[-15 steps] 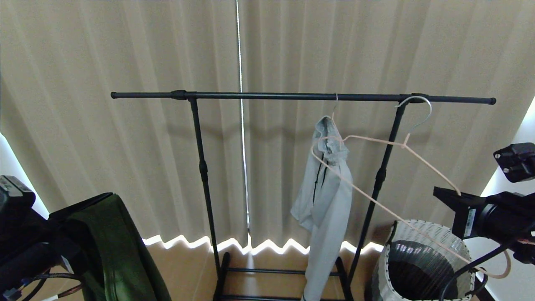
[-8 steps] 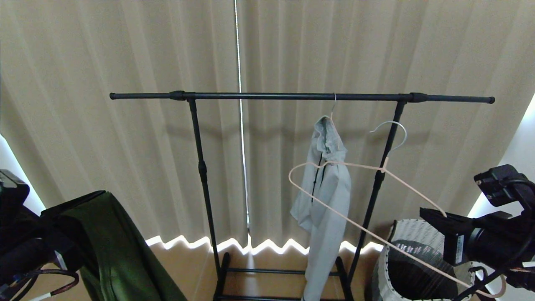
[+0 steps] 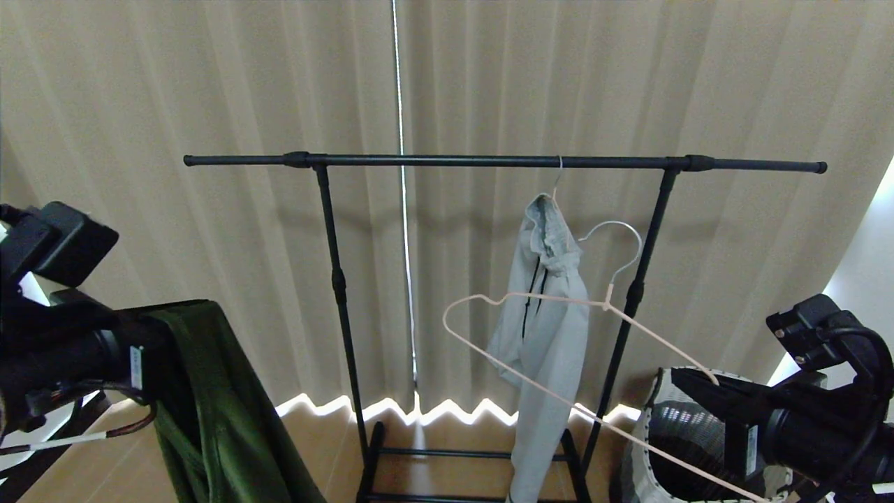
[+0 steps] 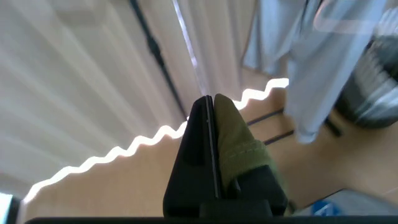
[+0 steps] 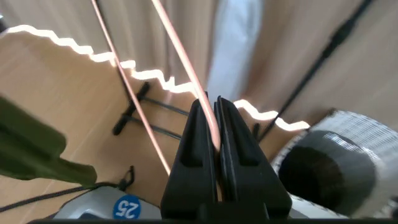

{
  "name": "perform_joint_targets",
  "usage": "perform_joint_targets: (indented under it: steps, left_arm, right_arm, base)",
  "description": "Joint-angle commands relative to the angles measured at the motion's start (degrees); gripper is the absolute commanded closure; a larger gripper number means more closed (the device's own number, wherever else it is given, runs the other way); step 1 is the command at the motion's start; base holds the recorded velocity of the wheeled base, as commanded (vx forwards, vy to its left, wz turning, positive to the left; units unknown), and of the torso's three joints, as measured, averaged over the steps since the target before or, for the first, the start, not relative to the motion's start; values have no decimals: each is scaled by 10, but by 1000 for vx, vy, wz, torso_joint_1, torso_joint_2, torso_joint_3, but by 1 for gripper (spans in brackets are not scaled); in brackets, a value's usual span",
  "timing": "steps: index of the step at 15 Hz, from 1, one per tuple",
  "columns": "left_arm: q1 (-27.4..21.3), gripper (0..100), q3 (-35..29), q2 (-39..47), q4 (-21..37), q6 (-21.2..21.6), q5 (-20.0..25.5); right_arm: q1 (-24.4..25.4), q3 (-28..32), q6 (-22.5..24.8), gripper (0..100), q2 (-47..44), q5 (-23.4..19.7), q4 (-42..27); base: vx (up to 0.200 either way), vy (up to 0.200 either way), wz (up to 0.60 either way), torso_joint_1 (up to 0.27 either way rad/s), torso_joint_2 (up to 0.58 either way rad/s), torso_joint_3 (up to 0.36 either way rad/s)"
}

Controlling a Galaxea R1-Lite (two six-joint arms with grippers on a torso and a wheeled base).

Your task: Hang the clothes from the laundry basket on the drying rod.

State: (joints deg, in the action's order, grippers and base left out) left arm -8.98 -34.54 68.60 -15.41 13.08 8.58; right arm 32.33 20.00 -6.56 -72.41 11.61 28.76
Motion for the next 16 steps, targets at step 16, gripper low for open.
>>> perform_joint_targets:
  steps: [16]
  left_arm:
    - [-130, 100, -157, 256, -60, -84, -212]
  right_arm:
    - [210, 87, -153, 100, -81, 1, 34]
  base:
    - [0, 0, 0, 0, 0, 0]
